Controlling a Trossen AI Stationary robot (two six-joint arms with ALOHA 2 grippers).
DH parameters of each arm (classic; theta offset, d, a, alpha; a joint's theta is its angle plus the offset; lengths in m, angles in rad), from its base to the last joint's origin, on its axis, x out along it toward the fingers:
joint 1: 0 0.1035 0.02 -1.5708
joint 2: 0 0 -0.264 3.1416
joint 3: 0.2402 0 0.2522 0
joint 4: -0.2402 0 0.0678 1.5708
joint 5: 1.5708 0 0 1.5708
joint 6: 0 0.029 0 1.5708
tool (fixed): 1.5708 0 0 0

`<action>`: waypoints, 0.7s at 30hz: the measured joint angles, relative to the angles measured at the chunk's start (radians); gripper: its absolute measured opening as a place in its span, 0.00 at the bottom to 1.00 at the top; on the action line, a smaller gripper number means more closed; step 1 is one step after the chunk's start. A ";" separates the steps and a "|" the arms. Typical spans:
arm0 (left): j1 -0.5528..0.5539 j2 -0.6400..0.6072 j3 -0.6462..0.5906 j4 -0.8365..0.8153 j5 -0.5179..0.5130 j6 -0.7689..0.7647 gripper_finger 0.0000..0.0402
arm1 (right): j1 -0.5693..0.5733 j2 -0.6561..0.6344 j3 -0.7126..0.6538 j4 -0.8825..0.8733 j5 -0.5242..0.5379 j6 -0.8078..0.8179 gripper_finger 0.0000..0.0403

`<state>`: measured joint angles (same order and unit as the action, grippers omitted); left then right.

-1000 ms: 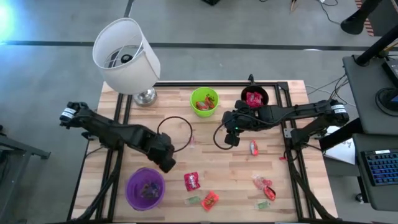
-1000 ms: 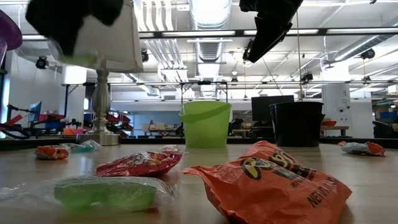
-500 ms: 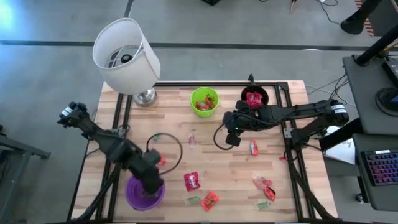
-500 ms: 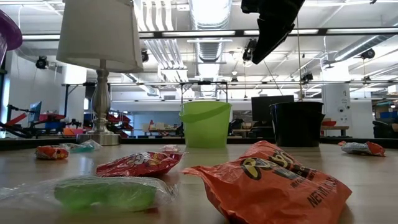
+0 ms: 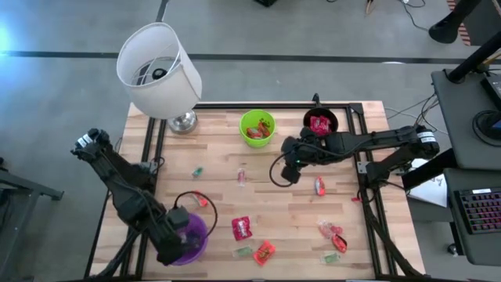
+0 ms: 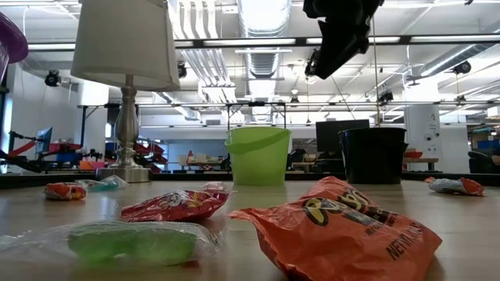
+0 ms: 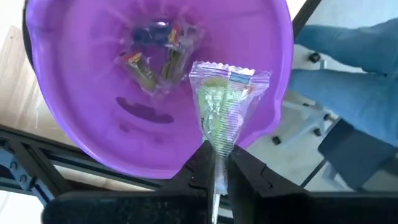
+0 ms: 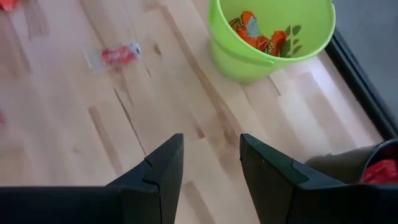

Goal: Sort candy
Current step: Put the green gummy into the violet bucket, then put the orange chocolate into the green bucket

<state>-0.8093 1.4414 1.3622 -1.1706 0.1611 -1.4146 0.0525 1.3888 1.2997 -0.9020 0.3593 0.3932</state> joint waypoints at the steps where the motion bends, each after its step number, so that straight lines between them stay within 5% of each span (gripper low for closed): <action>1: -0.002 0.000 -0.001 0.000 0.000 0.009 0.05 | 0.001 0.000 0.004 0.000 0.000 0.016 0.37; 13: -0.003 0.000 -0.001 -0.087 -0.066 0.249 0.28 | 0.013 0.000 0.066 -0.144 -0.061 0.268 0.37; 21: -0.003 -0.003 -0.001 -0.306 -0.374 0.264 0.29 | 0.041 0.000 0.052 -0.360 -0.110 0.494 0.37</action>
<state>-0.8124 1.4386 1.3609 -1.4762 -0.2128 -1.1510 0.0934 1.3891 1.3521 -1.2616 0.2496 0.8871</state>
